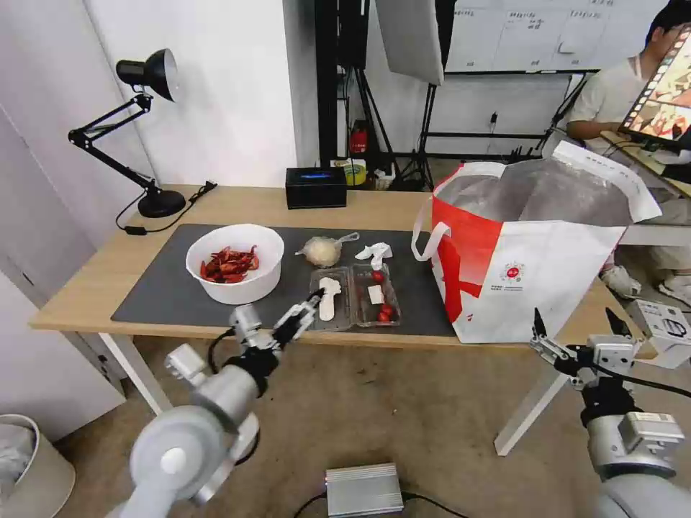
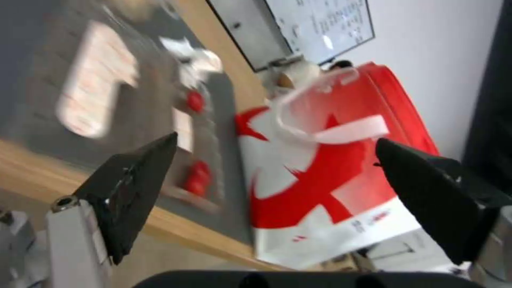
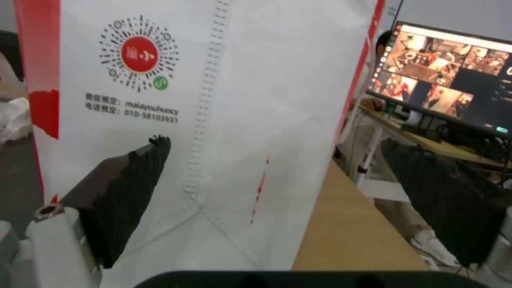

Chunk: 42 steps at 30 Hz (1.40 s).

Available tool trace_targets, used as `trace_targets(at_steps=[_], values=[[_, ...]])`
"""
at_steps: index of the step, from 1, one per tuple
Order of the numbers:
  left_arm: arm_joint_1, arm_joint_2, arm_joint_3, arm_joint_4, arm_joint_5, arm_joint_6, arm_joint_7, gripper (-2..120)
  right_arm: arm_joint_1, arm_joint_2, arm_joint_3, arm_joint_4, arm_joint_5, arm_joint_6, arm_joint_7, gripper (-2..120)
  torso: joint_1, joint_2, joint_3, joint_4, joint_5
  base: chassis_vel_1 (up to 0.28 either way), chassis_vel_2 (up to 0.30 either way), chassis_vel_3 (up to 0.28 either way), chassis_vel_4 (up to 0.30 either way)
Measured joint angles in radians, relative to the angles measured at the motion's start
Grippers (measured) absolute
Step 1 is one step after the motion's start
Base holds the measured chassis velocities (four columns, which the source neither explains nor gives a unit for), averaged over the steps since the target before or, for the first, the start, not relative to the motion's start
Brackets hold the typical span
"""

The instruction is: Pick up the trash from the table and place it into the takeout bag.

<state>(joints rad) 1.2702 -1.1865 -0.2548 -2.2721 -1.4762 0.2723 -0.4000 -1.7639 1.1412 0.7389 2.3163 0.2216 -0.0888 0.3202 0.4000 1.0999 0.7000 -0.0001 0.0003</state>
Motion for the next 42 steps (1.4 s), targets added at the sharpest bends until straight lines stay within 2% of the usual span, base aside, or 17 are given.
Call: trace_targets(at_steps=[12, 18, 28, 42], values=[[-0.085, -0.019, 0.104, 0.095, -0.116, 0.025, -0.001, 100, 0.0, 0.017, 0.002, -0.02, -0.013, 0.005, 0.002, 100, 0.0, 0.0, 0.0, 0.0002, -0.0001, 0.0, 0.0, 0.0, 0.0], [-0.107, -0.03, 0.147, 0.159, -0.129, -0.004, -0.008, 100, -0.003, 0.024, 0.0, -0.031, -0.019, 0.005, 0.003, 100, 0.0, 0.0, 0.0, 0.0002, -0.0002, 0.0, 0.0, 0.0, 0.0], [-0.13, -0.047, 0.152, 0.225, -0.126, -0.029, -0.031, 100, -0.002, 0.033, 0.001, -0.04, -0.02, 0.008, 0.006, 100, 0.0, 0.0, 0.0, 0.0002, -0.0003, 0.0, 0.0, 0.0, 0.0], [-0.136, -0.057, 0.143, 0.266, -0.072, -0.063, -0.039, 100, -0.004, 0.041, -0.006, -0.042, -0.032, 0.012, 0.007, 100, 0.0, 0.0, 0.0, 0.0001, -0.0003, 0.0, 0.0, 0.0, 0.0]])
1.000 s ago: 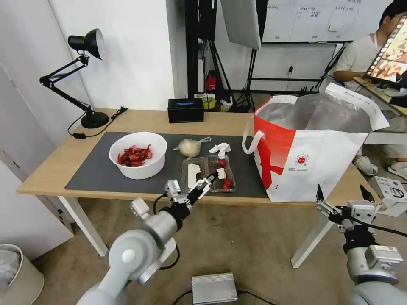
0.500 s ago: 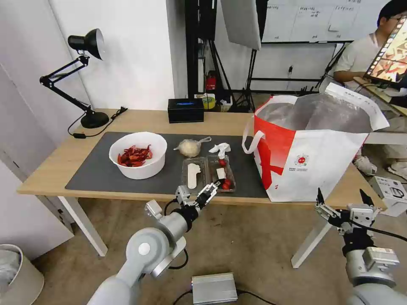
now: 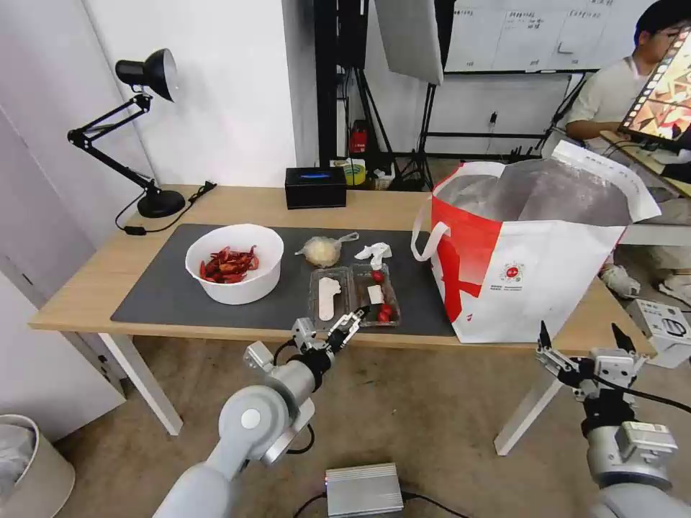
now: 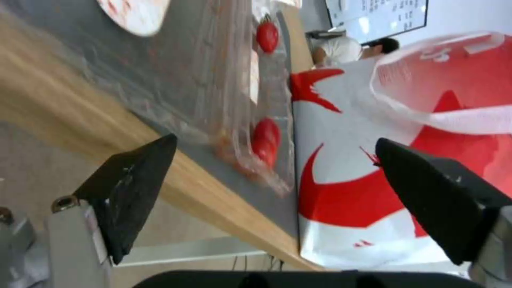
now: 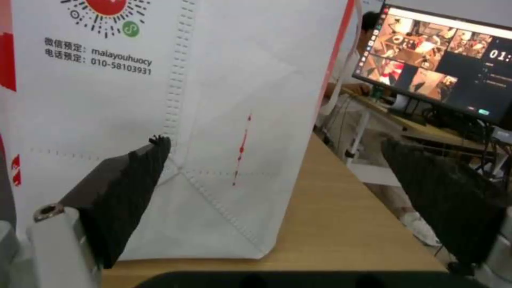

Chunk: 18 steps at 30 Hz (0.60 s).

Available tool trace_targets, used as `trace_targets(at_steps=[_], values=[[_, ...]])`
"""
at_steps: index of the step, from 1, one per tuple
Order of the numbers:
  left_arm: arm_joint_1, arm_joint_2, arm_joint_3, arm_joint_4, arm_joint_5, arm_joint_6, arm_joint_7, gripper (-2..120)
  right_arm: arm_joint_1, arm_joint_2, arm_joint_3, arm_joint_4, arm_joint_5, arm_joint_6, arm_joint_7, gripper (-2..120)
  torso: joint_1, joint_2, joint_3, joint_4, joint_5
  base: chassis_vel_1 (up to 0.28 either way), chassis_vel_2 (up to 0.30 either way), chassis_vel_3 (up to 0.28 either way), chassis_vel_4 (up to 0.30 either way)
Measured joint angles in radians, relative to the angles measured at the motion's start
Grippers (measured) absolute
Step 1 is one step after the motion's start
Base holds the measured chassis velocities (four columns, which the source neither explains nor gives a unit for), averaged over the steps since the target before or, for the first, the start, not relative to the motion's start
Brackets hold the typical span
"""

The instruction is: Pick up the trash from the table and place it into the takeout bag.

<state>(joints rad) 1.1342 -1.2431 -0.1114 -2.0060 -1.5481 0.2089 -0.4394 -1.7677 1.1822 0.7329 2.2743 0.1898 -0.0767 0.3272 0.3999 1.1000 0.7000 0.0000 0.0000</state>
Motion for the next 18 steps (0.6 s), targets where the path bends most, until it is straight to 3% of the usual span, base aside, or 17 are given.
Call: trace_targets(at_steps=[18], values=[[0.0, -0.005, 0.003, 0.033, 0.111, -0.036, 0.021, 100, 0.004, 0.011, -0.009, -0.007, -0.009, 0.01, 0.016, 100, 0.0, 0.0, 0.0, -0.0002, -0.0001, 0.0, 0.0, 0.0, 0.0]])
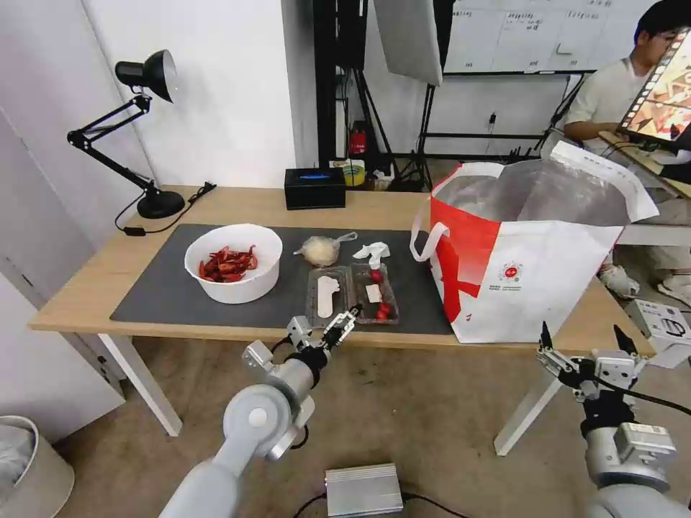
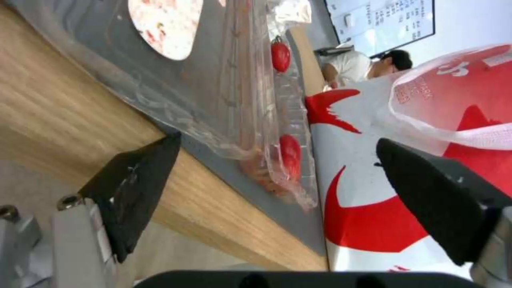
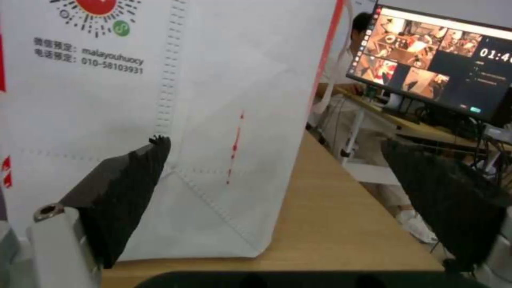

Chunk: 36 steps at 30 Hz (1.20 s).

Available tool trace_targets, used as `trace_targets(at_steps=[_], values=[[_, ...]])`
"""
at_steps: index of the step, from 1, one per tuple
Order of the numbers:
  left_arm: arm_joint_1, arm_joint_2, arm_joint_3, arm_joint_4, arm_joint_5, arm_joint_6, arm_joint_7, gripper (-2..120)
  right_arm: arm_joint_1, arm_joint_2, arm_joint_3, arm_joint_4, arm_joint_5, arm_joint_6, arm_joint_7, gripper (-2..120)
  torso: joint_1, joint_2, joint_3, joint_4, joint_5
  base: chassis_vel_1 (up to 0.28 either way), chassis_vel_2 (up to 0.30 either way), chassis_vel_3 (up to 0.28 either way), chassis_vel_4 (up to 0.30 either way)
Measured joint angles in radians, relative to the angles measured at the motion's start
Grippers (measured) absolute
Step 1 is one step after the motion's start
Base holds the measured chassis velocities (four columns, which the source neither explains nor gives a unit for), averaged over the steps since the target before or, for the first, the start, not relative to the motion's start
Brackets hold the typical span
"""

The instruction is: Pick up the trash from the table and place it into the takeout bag.

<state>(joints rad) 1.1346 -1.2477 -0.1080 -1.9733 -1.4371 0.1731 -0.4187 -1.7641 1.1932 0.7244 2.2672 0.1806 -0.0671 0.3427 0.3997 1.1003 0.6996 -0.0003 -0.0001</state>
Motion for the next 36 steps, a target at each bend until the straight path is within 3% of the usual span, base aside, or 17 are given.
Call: trace_targets(at_steps=[26, 36], values=[[0.005, 0.011, -0.032, -0.023, 0.014, -0.009, 0.035, 100, 0.006, 0.018, -0.041, -0.029, -0.033, 0.02, -0.005, 100, 0.0, 0.0, 0.0, 0.0003, 0.0, 0.0, 0.0, 0.0, 0.0], [0.0, 0.011, -0.032, -0.013, 0.122, -0.012, 0.095, 100, 0.02, 0.027, -0.077, -0.029, -0.034, 0.028, -0.02, 100, 0.0, 0.0, 0.0, 0.0003, 0.0, 0.0, 0.0, 0.0, 0.0]])
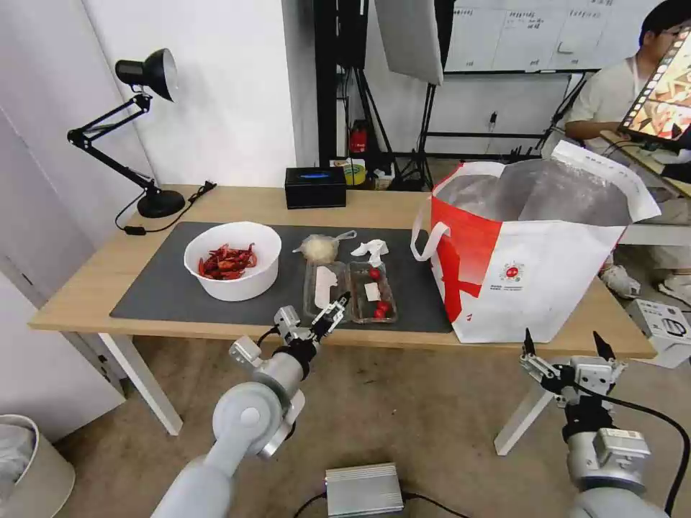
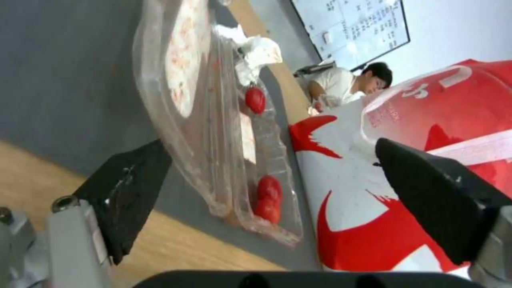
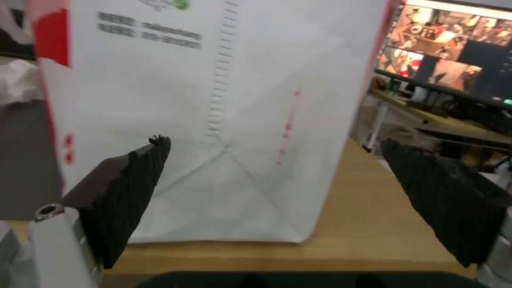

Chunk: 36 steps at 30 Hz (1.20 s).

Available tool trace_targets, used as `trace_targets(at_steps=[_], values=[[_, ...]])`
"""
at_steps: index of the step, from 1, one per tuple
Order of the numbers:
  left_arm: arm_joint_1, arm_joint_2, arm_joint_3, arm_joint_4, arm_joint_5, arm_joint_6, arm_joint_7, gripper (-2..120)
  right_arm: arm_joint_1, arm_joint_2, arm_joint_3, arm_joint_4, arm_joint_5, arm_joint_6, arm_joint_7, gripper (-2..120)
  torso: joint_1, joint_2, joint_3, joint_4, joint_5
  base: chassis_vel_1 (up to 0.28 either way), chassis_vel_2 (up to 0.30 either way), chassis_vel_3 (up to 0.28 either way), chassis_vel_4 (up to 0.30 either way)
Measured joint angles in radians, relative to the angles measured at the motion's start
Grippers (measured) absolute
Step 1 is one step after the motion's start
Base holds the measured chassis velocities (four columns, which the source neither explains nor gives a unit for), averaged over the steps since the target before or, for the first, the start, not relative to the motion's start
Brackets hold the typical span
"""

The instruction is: Pick up the trash from the table and place it into the takeout bag.

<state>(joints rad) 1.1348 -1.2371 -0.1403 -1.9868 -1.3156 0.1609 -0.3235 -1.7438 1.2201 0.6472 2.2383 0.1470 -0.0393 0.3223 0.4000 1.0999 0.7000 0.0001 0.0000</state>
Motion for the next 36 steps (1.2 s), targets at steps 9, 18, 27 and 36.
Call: trace_targets(at_steps=[9, 18, 27, 36], values=[[-0.029, 0.006, 0.007, 0.013, 0.107, -0.041, 0.068, 100, 0.005, 0.032, -0.055, 0.002, -0.044, 0.02, -0.009, 100, 0.0, 0.0, 0.0, 0.0, 0.0, 0.0, 0.0, 0.0, 0.0], [-0.055, 0.02, 0.021, 0.028, 0.193, -0.051, 0.18, 100, 0.008, 0.039, -0.073, -0.001, -0.057, 0.025, -0.012, 100, 0.0, 0.0, 0.0, -0.0001, 0.0, 0.0, 0.0, 0.0, 0.0], [-0.071, 0.016, 0.055, 0.018, 0.19, -0.048, 0.215, 100, 0.006, 0.038, -0.074, 0.001, -0.057, 0.028, -0.013, 100, 0.0, 0.0, 0.0, -0.0001, 0.0001, 0.0, 0.0, 0.0, 0.0], [-0.091, 0.024, 0.083, 0.053, 0.29, -0.021, 0.301, 93, 0.011, 0.044, -0.091, 0.003, -0.043, 0.03, -0.017, 100, 0.0, 0.0, 0.0, -0.0001, 0.0, 0.0, 0.0, 0.0, 0.0]])
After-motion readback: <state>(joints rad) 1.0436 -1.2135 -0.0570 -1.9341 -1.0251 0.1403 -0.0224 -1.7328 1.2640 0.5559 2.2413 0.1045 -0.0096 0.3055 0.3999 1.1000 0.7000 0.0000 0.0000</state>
